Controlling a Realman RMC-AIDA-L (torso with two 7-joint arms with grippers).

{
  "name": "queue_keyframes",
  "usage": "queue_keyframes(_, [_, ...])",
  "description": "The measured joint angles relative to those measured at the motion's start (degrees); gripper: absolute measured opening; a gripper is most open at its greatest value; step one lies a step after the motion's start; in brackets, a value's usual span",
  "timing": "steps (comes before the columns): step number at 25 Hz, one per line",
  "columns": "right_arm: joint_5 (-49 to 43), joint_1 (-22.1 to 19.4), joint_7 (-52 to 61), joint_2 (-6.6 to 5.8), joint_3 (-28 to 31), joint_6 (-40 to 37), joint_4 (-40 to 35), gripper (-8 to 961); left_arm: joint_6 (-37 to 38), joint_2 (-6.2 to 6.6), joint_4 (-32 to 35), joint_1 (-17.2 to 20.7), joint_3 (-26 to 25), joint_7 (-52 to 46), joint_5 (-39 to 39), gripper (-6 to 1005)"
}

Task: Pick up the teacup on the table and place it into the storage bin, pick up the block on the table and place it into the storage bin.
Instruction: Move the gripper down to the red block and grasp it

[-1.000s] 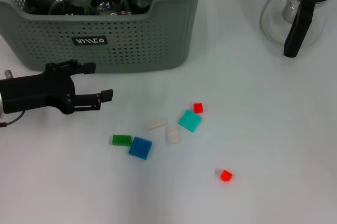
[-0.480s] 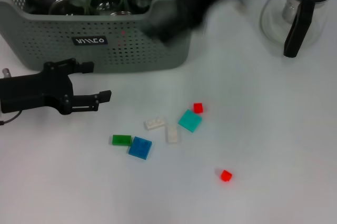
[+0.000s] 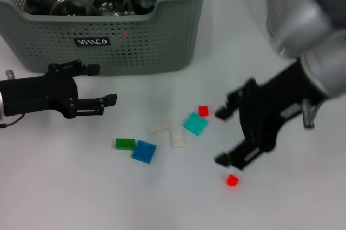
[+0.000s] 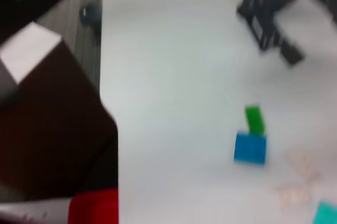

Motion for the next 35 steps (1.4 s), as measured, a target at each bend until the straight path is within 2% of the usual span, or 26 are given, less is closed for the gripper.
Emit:
queue_keyframes(8, [-5.3, 4.49, 0.38, 0.15, -7.82, 3.89, 14.63, 892, -0.2, -0.23, -0.34, -0.13, -0.02, -0.16, -0.01, 876])
queue_keyframes(15, [-9.12, 8.65, 1.46, 0.39, -13.17, 7.05, 21.96, 891, -0.65, -0.23, -0.38, -0.4, -0.26, -3.23, -0.07, 878])
queue_keyframes(21, [-9.23, 10.7, 1.51, 0.47, -17.52, 10.5, 25.42, 890, -0.87, -0.35, -0.97, -0.44, -0.34, -3.31, -0.48, 880])
queue_keyframes(30, [-8.7, 11.17, 1.41, 0.71, -23.96, 15.95, 25.57, 889, 0.06, -0.34, -1.07, -0.92, 0.08, -3.1, -0.22, 880])
queue_keyframes(35, [-8.59, 11.74, 1.46, 0.82, -25.85, 17.16, 25.54, 888, 0.25, -0.21, -1.04, -1.5, 2.76, -3.61, -0.04, 879])
